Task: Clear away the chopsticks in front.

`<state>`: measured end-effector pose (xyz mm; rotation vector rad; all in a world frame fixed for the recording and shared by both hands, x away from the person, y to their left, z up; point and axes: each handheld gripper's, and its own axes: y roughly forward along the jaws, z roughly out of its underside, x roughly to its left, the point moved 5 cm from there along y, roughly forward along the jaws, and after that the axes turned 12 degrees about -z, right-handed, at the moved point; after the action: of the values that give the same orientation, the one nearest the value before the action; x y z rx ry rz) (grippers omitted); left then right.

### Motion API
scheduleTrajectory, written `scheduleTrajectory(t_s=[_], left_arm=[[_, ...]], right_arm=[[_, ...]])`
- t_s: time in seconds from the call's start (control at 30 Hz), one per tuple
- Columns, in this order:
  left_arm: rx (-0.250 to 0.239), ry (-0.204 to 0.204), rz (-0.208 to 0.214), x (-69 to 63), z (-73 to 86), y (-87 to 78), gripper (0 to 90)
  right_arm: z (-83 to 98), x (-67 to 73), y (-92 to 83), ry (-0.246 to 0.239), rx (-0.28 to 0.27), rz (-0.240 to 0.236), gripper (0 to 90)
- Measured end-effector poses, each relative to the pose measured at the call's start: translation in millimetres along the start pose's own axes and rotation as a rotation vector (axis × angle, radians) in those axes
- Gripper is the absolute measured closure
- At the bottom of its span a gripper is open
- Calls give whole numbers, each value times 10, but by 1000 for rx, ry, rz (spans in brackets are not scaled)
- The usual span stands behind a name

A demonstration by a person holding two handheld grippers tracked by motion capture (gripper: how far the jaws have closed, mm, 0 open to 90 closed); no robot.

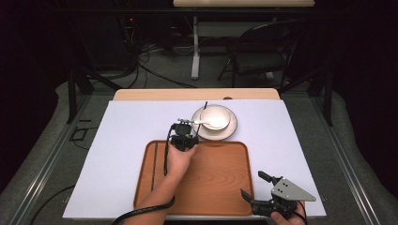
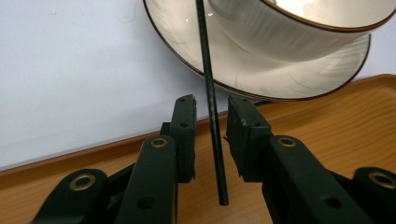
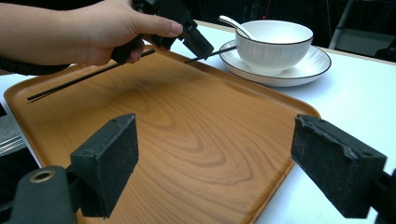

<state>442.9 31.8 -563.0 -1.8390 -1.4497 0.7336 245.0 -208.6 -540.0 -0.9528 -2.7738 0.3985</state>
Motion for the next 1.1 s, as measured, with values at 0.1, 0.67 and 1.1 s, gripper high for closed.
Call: scheduleTrajectory(t_s=[0.1, 0.67, 1.1], left_arm=[[8, 0, -4, 7, 7, 25, 743], [39, -29, -38, 92, -11, 61, 853], [8, -63, -59, 273, -19, 2, 858]], right_arm=[[-1, -1, -1, -2, 0, -1, 149], [-2, 2, 2, -1, -1, -4, 149], [-1, -5, 2, -1, -2, -4, 149]])
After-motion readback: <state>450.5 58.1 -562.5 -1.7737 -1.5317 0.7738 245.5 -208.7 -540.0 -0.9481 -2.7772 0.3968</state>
